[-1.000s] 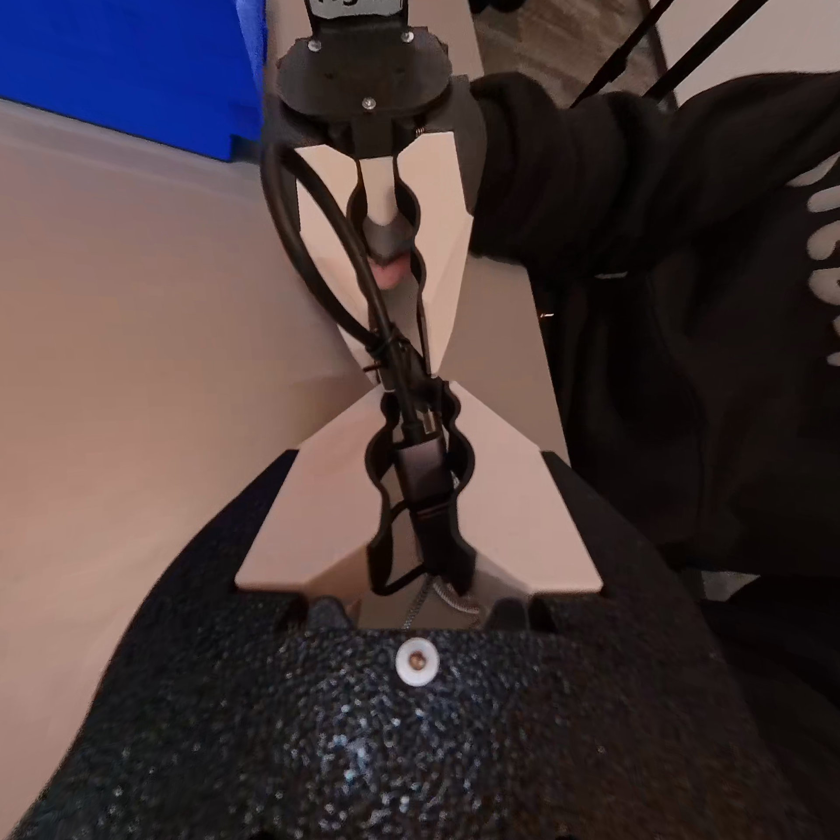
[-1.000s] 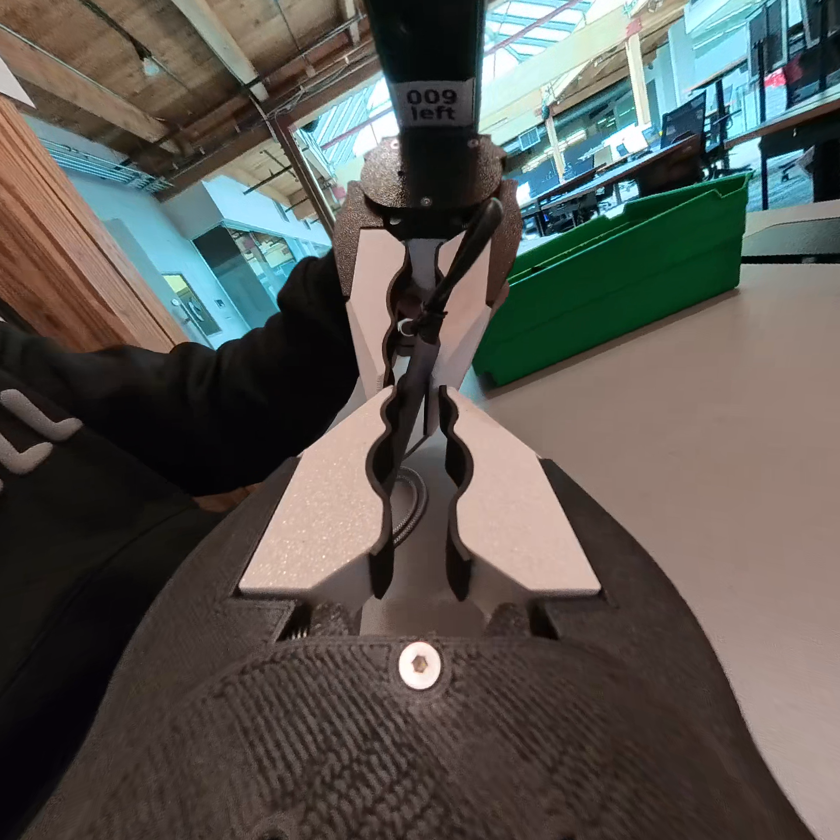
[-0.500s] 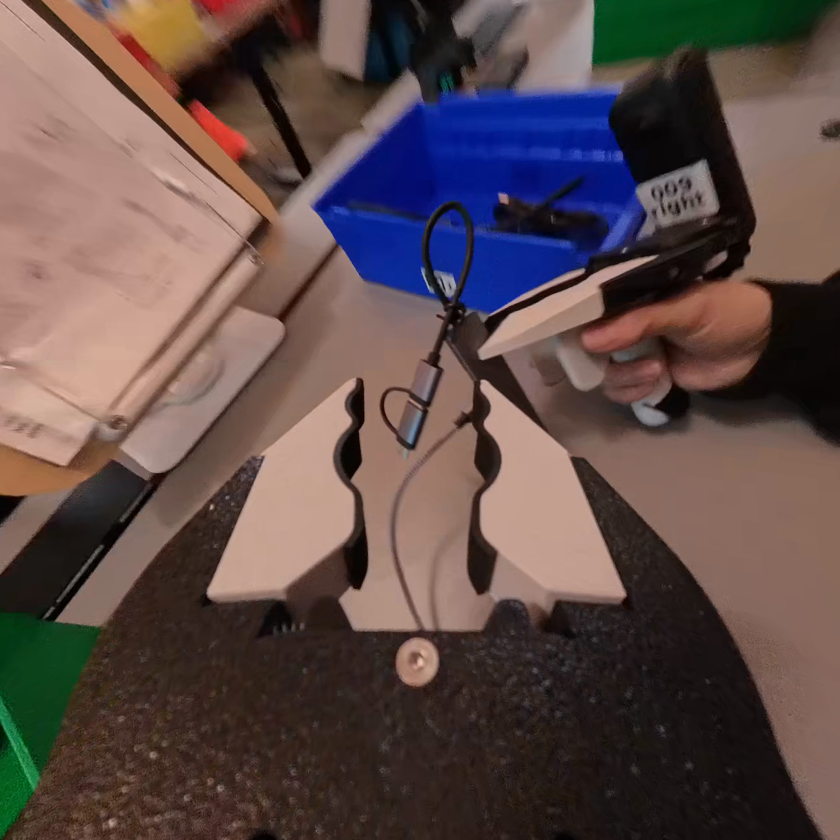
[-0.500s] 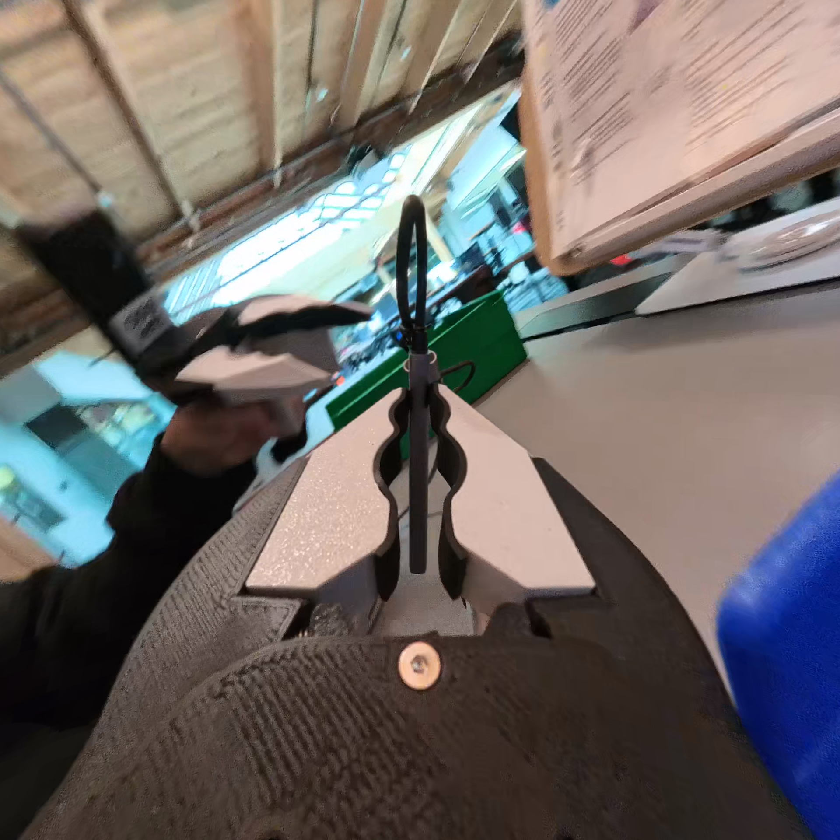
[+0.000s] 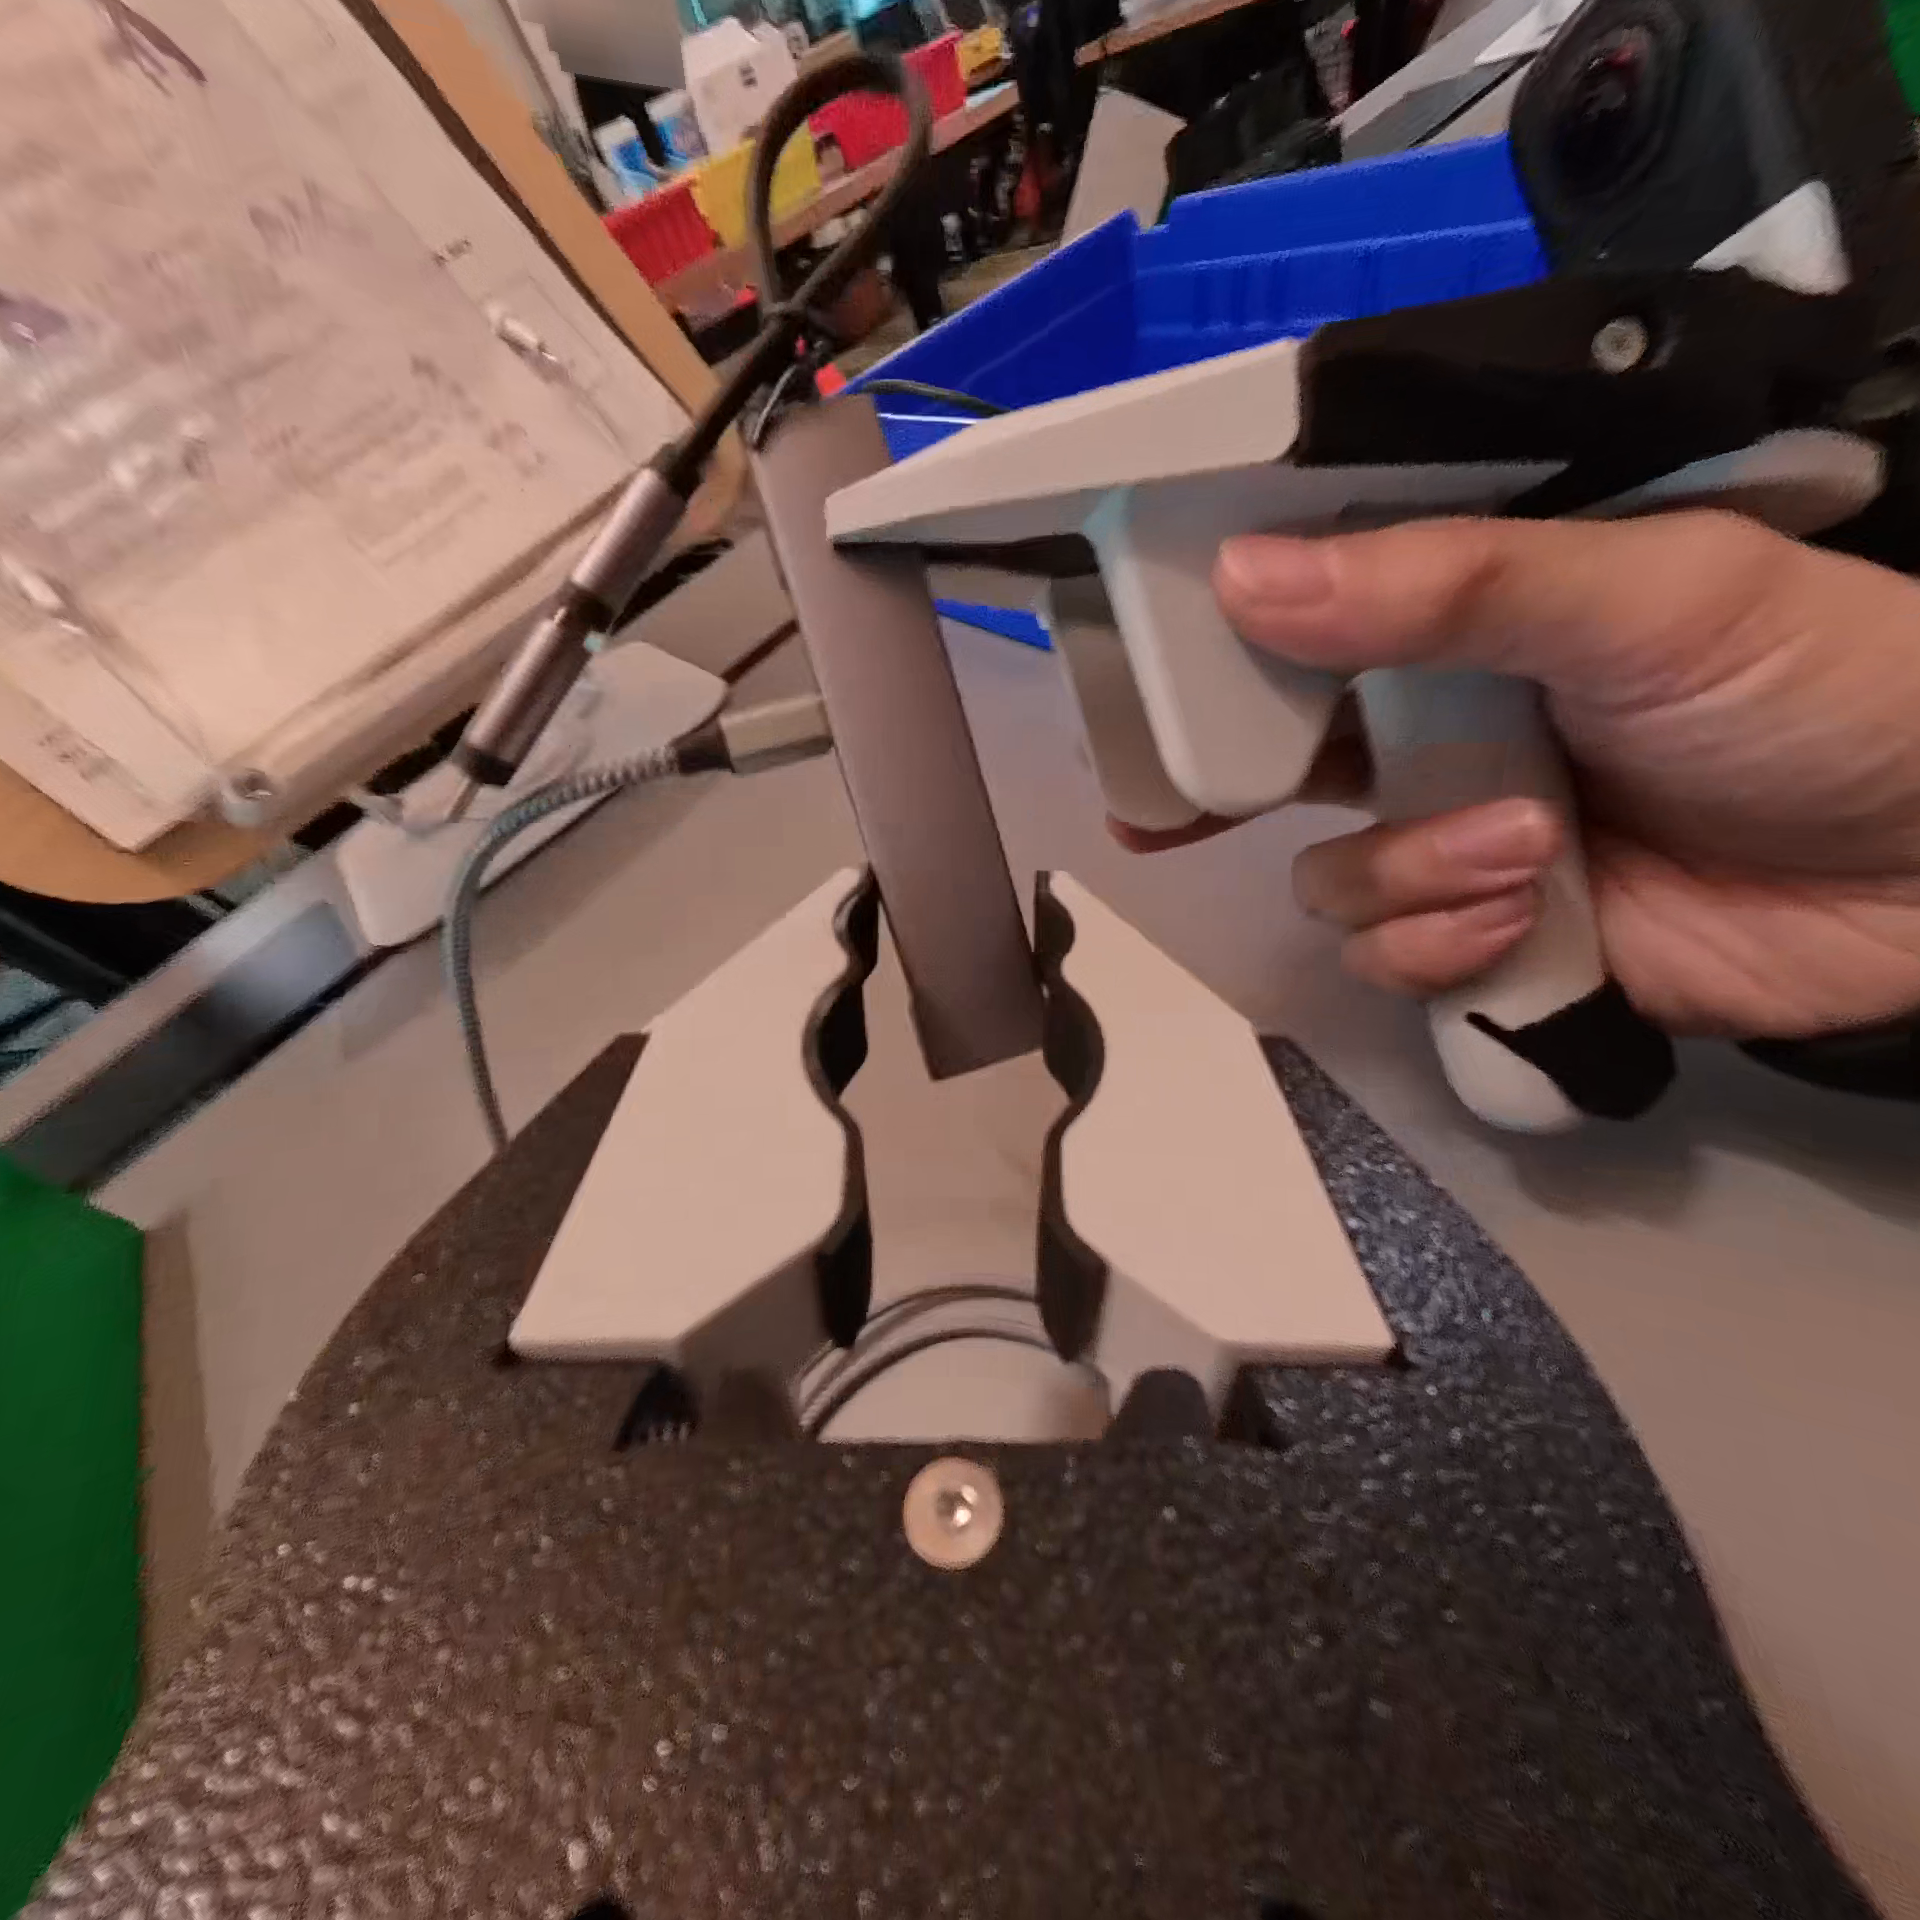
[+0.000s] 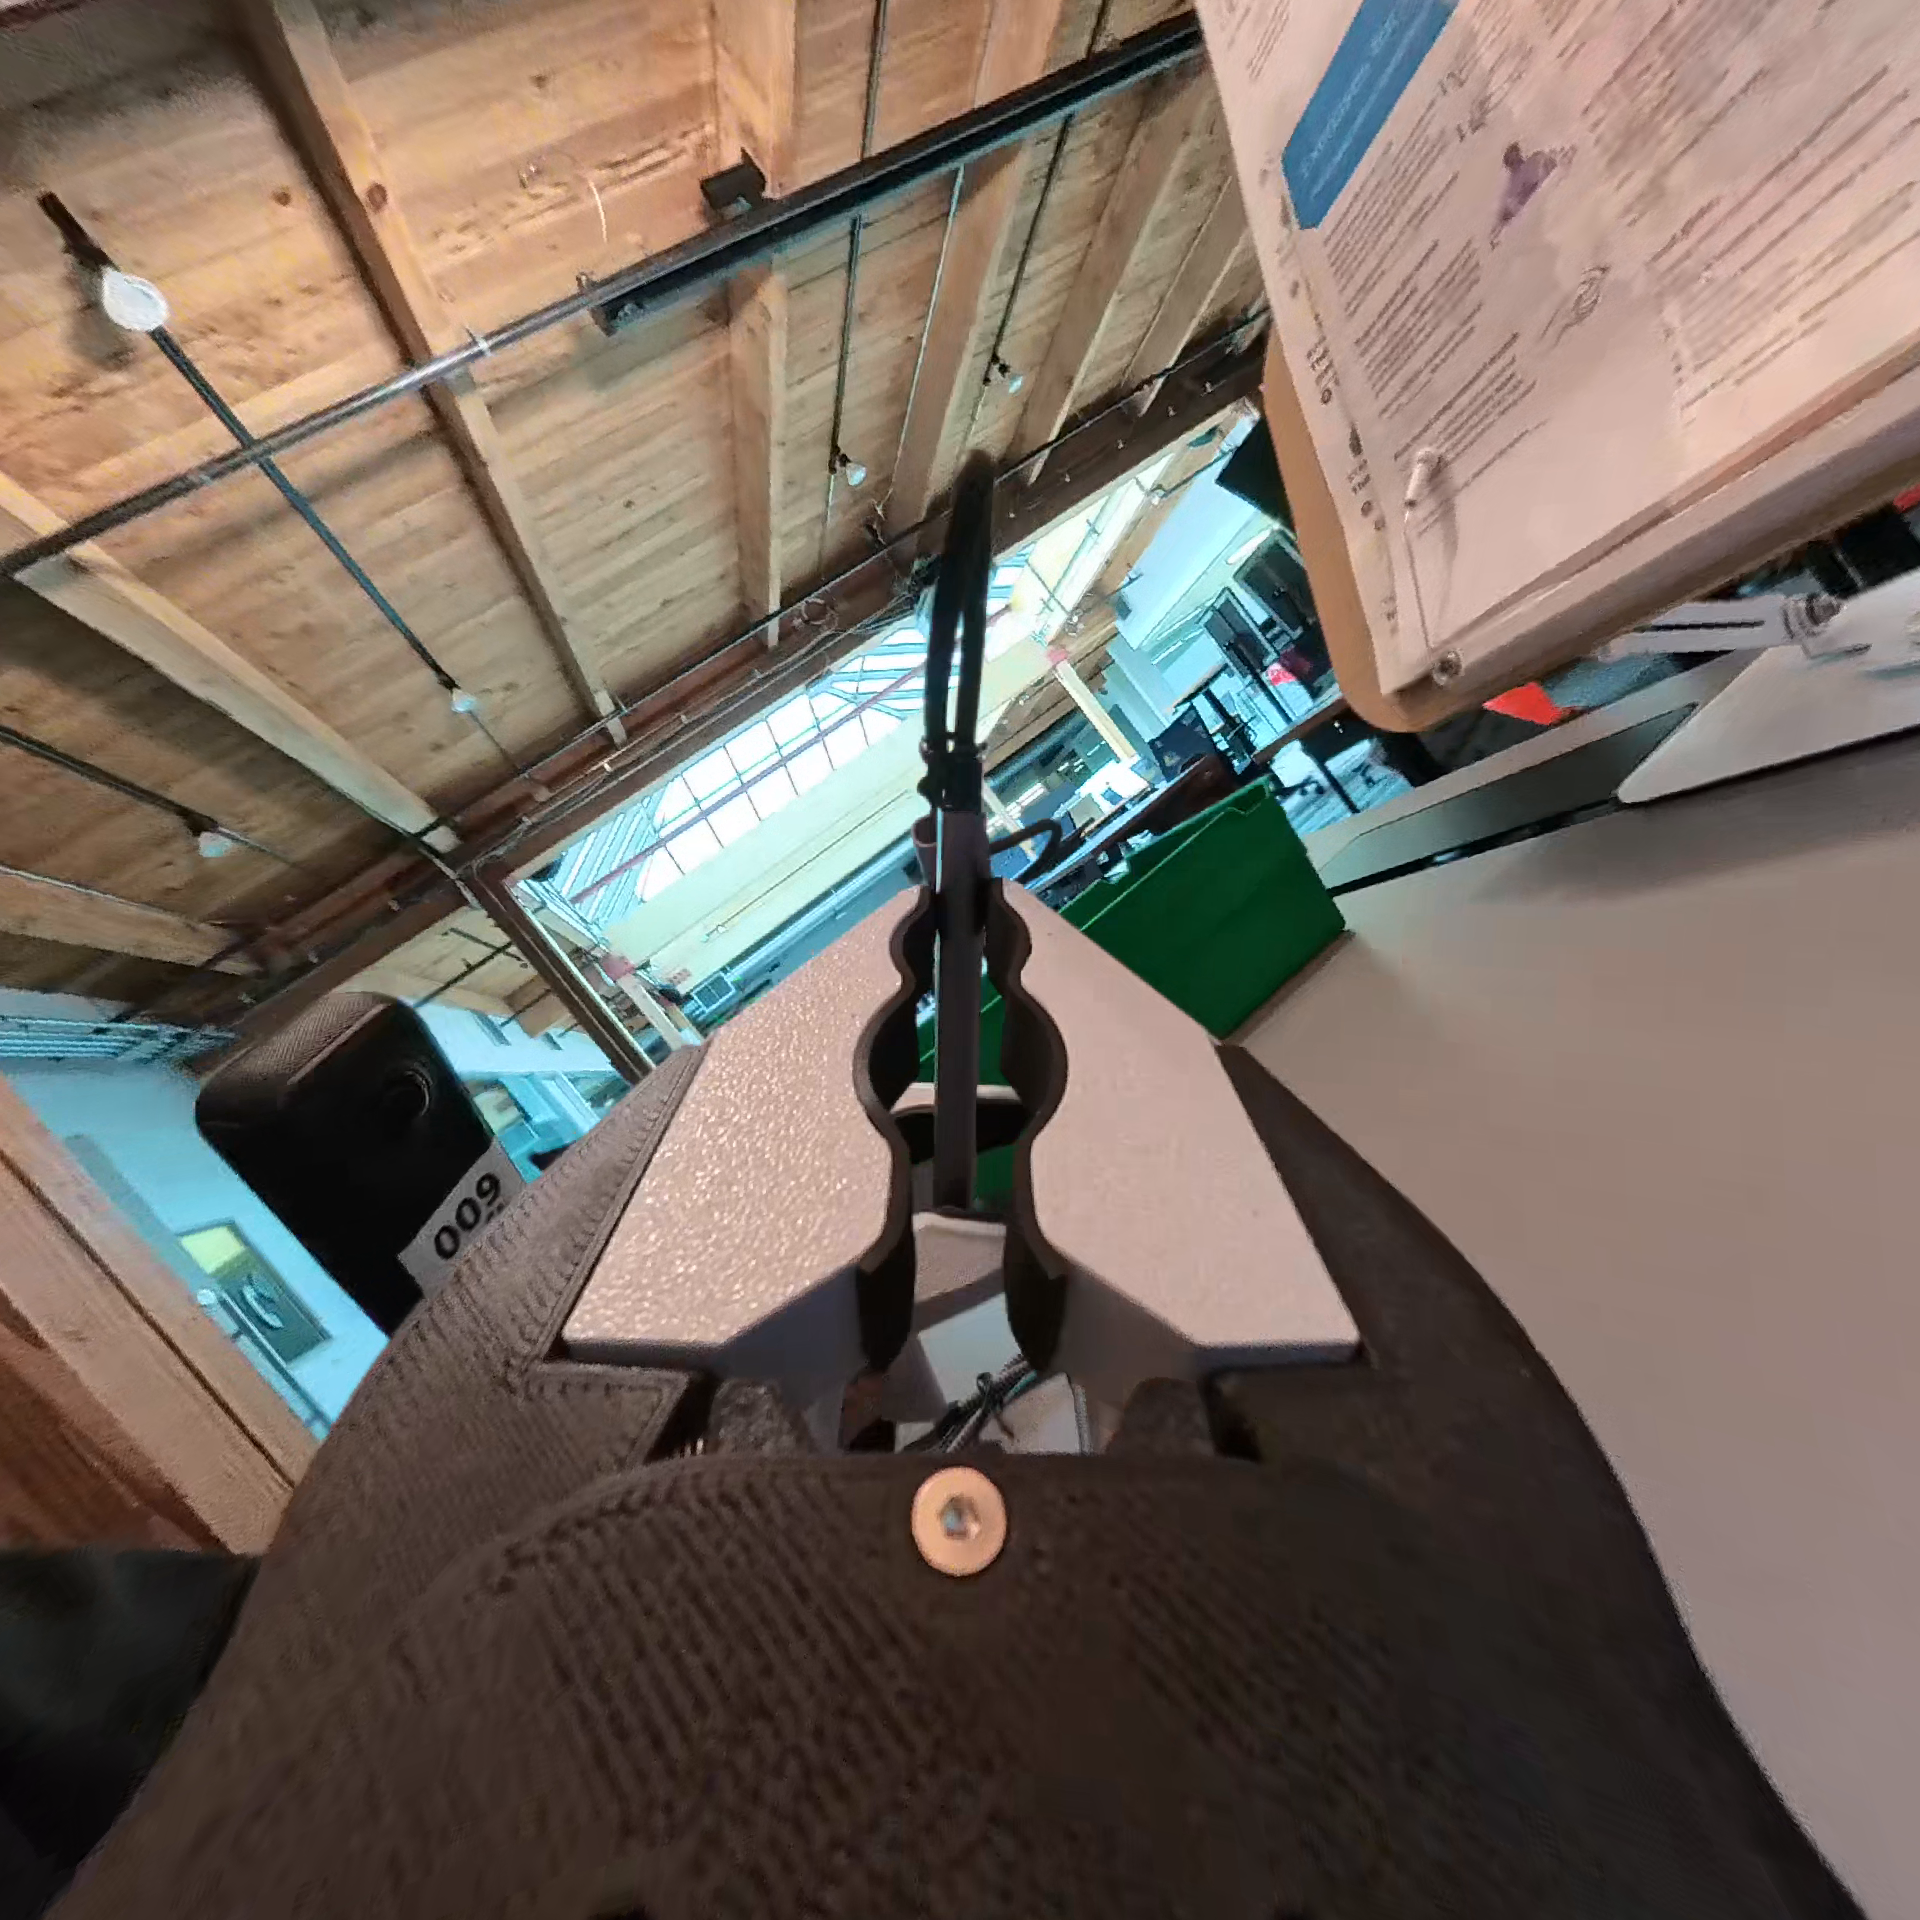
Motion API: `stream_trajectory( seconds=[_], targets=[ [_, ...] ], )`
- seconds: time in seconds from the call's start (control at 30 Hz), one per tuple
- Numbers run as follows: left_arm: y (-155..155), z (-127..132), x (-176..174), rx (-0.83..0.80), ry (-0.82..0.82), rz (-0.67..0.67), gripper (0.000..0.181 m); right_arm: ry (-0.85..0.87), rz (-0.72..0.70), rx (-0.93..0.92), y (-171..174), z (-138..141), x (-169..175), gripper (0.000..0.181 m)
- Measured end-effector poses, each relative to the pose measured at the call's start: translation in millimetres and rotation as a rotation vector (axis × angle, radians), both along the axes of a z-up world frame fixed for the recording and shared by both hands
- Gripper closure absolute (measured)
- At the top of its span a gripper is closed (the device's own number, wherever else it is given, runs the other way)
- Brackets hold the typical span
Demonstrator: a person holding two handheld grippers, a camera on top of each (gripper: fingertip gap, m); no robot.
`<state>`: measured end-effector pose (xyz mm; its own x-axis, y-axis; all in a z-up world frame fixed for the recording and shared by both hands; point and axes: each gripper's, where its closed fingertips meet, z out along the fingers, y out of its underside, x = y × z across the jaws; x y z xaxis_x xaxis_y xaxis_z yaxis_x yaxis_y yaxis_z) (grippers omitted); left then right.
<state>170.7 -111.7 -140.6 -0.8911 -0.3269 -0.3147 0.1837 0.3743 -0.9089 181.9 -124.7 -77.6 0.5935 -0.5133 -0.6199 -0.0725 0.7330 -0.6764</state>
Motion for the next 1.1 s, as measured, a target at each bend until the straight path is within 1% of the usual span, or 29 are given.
stream_trajectory(
  seconds=[0.07,0.13,0.17,0.23,0.3,0.33,0.37,0.43,0.5,0.57,0.63,0.7,0.77,0.83,1.03,1.1],
  targets=[
    [6,3,4,0.012,-0.05,0.007,0.157,-0.035,0.008,-0.061,5,3,-4,0.174],
    [12,9,1,0.008,-0.03,-0.063,0.159,-0.108,0.014,-0.142,9,10,-11,0.173],
    [16,11,-2,0.014,0.003,-0.123,0.159,-0.148,0.015,-0.187,13,13,-15,0.169],
    [28,19,-10,0.007,0.109,-0.261,0.16,-0.215,0.029,-0.297,23,15,-23,0.152],
    [43,23,-26,-0.005,0.242,-0.441,0.16,-0.256,0.062,-0.414,36,11,-29,0.132],
    [53,23,-34,0.007,0.308,-0.528,0.16,-0.279,0.083,-0.468,43,9,-33,0.126],
    [62,21,-40,0.023,0.339,-0.598,0.16,-0.301,0.114,-0.51,51,6,-37,0.122],
    [76,16,-46,0.062,0.344,-0.683,0.16,-0.324,0.195,-0.559,64,-1,-45,0.123],
    [86,8,-52,0.123,0.338,-0.745,0.16,-0.344,0.291,-0.591,78,-7,-55,0.131],
    [92,1,-54,0.174,0.331,-0.774,0.16,-0.346,0.359,-0.641,89,-17,-61,0.138],
    [97,-2,-57,0.202,0.333,-0.798,0.16,-0.354,0.421,-0.71,99,-27,-68,0.152],
    [101,-8,-59,0.245,0.34,-0.814,0.16,-0.367,0.429,-0.765,104,-33,-70,0.159],
    [104,-14,-60,0.288,0.344,-0.811,0.16,-0.367,0.429,-0.797,106,-37,-70,0.158],
    [105,-15,-60,0.298,0.34,-0.808,0.16,-0.372,0.418,-0.809,107,-38,-70,0.159],
    [105,-12,-58,0.288,0.329,-0.798,0.16,-0.394,0.39,-0.832,108,-34,-69,0.159],
    [101,-5,-52,0.23,0.292,-0.773,0.16,-0.381,0.352,-0.814,106,-28,-64,0.159]
  ],
)
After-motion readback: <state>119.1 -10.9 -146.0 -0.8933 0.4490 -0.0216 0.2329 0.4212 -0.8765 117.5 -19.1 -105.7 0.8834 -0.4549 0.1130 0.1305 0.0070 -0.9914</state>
